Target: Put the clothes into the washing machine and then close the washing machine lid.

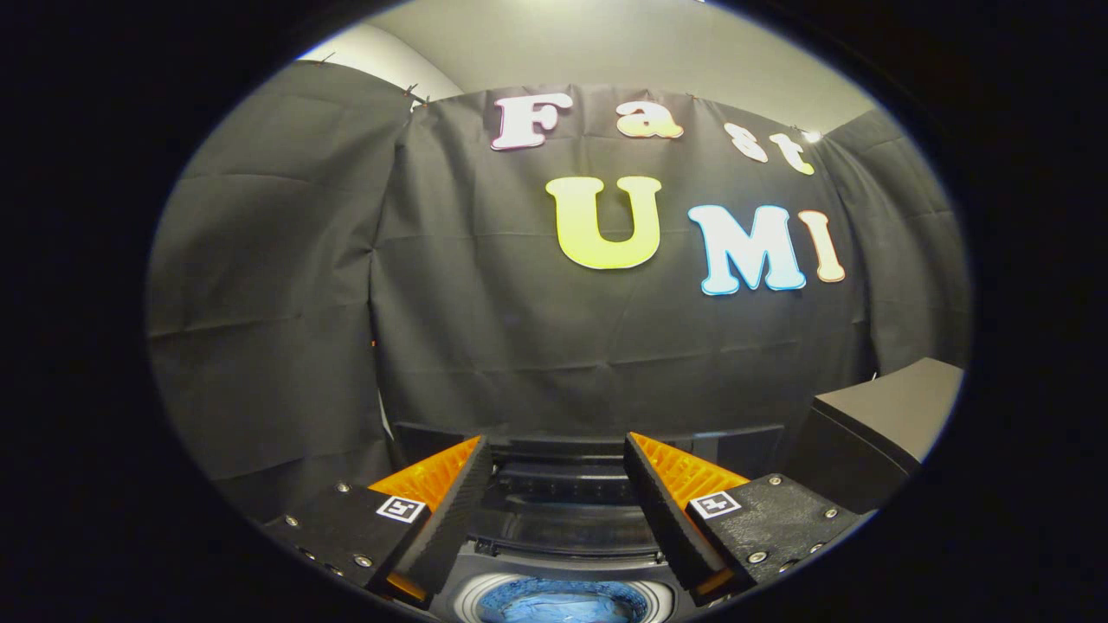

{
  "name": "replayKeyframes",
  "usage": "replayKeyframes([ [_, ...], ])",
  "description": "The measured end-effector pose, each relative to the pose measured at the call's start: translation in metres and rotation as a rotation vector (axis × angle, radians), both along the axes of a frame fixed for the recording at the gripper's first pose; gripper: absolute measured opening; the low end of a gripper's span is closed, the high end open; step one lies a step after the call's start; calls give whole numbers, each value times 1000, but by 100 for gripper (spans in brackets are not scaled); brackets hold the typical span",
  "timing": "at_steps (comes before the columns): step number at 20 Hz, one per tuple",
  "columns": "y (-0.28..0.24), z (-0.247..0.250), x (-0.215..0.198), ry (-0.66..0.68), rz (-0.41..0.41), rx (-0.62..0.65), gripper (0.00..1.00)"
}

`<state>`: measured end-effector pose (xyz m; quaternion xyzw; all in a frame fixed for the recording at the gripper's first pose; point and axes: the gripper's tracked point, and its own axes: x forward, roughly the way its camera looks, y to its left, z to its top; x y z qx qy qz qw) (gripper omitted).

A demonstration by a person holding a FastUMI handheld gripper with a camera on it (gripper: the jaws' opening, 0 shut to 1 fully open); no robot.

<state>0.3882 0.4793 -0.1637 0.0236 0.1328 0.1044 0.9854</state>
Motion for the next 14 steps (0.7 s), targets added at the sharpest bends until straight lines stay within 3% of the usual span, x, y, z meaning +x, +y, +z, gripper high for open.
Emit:
replayKeyframes([
  [8,3,-6,68,32,-79,-12,95],
  [14,5,-32,94,86,-103,-52,95],
])
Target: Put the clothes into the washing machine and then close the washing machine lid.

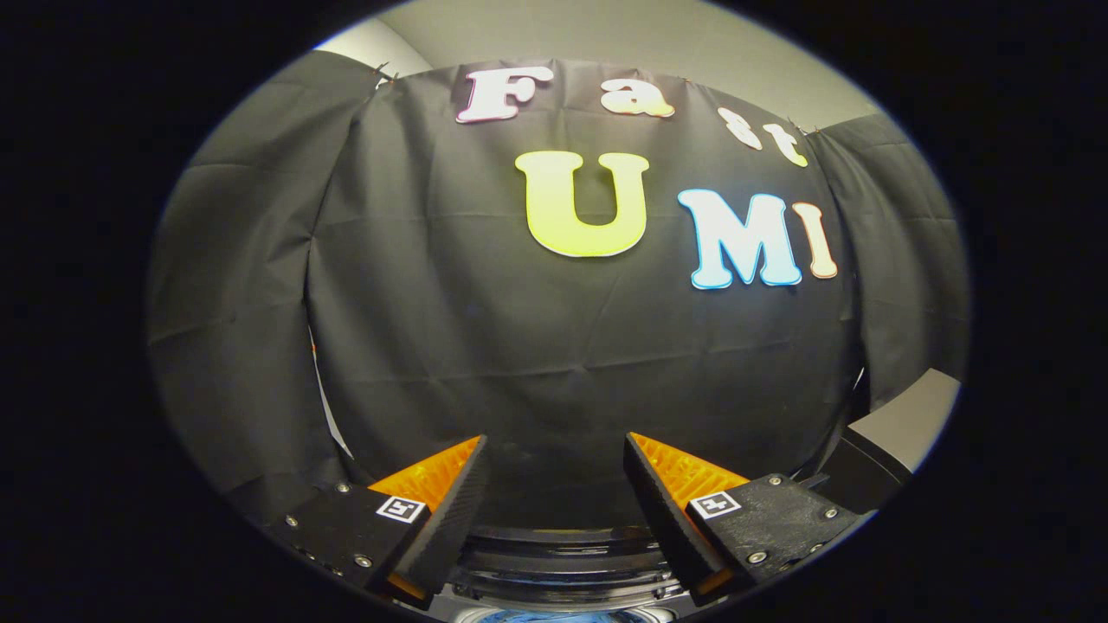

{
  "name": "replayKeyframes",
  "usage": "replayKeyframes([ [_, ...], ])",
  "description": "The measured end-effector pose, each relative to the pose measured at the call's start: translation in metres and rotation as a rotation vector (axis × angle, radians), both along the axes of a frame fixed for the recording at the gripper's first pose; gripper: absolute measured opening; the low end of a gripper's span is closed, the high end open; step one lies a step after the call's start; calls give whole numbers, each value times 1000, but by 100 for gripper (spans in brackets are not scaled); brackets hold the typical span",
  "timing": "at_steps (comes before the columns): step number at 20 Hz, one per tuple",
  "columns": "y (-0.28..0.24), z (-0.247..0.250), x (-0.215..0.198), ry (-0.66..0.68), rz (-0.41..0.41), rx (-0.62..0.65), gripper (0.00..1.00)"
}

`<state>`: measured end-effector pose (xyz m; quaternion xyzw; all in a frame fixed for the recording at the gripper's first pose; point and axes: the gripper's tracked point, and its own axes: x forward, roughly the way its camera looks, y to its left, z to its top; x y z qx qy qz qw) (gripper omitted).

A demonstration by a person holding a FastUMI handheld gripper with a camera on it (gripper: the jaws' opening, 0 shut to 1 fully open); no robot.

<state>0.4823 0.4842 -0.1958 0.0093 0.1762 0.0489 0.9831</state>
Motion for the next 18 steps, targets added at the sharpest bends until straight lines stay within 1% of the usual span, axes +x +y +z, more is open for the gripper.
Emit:
replayKeyframes([
  [4,-1,-31,1,98,-12,0,96],
  [6,-2,-26,-1,93,-16,11,96],
  [7,1,-31,2,84,-9,8,95],
  [9,0,-28,-2,49,-2,10,97],
  [12,-1,-22,-18,1,-5,9,97],
  [18,-5,-13,-54,-28,-2,8,97],
])
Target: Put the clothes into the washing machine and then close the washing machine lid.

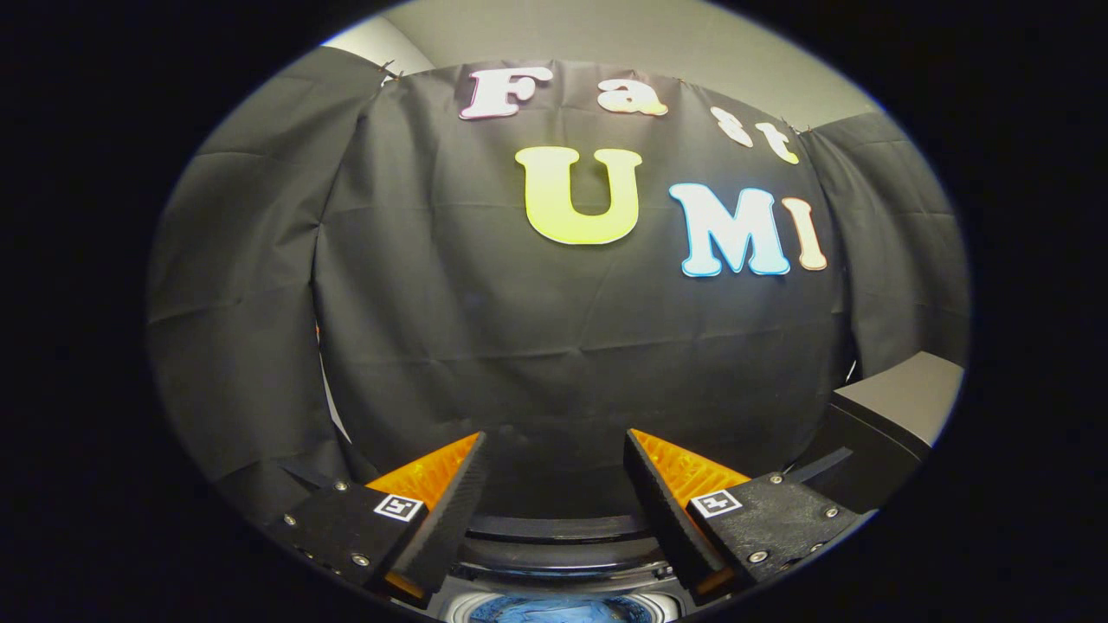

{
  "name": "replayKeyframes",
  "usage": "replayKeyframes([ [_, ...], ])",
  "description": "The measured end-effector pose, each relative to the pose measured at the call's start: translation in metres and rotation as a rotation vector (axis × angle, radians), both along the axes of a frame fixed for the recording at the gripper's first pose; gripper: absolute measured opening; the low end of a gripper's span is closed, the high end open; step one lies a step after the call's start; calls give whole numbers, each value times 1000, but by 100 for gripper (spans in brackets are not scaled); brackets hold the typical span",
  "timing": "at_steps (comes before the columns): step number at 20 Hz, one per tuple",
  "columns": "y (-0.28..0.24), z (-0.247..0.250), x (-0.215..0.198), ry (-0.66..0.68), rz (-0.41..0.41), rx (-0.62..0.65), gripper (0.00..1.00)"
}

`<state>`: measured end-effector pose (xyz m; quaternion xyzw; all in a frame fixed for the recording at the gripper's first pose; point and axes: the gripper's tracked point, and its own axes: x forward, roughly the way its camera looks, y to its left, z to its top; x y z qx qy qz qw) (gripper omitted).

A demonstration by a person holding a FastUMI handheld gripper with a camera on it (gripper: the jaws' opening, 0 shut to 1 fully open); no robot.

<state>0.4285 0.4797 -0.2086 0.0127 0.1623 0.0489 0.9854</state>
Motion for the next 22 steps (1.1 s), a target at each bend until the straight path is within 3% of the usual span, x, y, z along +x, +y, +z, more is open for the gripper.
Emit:
replayKeyframes([
  [17,-3,-10,-86,-23,-11,-6,96],
  [22,-2,-37,-106,52,3,0,95],
])
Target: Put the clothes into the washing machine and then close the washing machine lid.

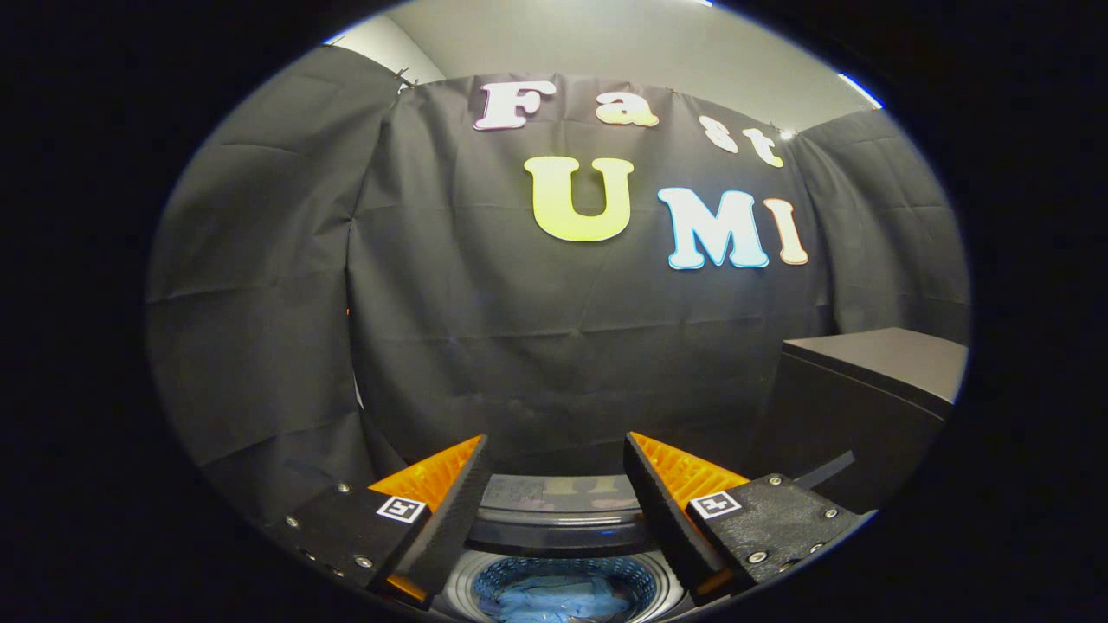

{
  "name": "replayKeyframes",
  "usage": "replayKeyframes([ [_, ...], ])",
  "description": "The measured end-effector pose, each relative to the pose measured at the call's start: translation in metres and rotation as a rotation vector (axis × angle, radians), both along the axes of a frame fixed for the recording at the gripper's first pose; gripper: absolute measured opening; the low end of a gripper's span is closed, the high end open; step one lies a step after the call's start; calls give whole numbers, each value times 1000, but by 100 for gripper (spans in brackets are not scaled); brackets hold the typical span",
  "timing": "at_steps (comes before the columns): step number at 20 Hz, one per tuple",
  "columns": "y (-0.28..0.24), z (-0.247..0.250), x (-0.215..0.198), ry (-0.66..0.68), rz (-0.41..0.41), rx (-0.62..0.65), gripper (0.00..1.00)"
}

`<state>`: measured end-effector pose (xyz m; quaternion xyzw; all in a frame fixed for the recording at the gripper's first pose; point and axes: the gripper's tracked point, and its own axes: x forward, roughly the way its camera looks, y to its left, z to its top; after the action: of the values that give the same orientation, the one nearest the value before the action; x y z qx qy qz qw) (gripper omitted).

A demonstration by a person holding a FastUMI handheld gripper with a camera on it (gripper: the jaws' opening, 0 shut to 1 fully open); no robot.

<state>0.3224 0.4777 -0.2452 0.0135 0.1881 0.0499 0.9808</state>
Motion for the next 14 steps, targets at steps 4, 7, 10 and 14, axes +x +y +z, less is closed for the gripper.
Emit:
replayKeyframes([
  [4,-4,-36,-28,79,0,7,96],
  [7,-5,-53,-44,114,25,-12,95],
  [10,-6,-52,-48,113,37,-6,96],
  [14,-10,-23,-56,85,63,-2,96],
])
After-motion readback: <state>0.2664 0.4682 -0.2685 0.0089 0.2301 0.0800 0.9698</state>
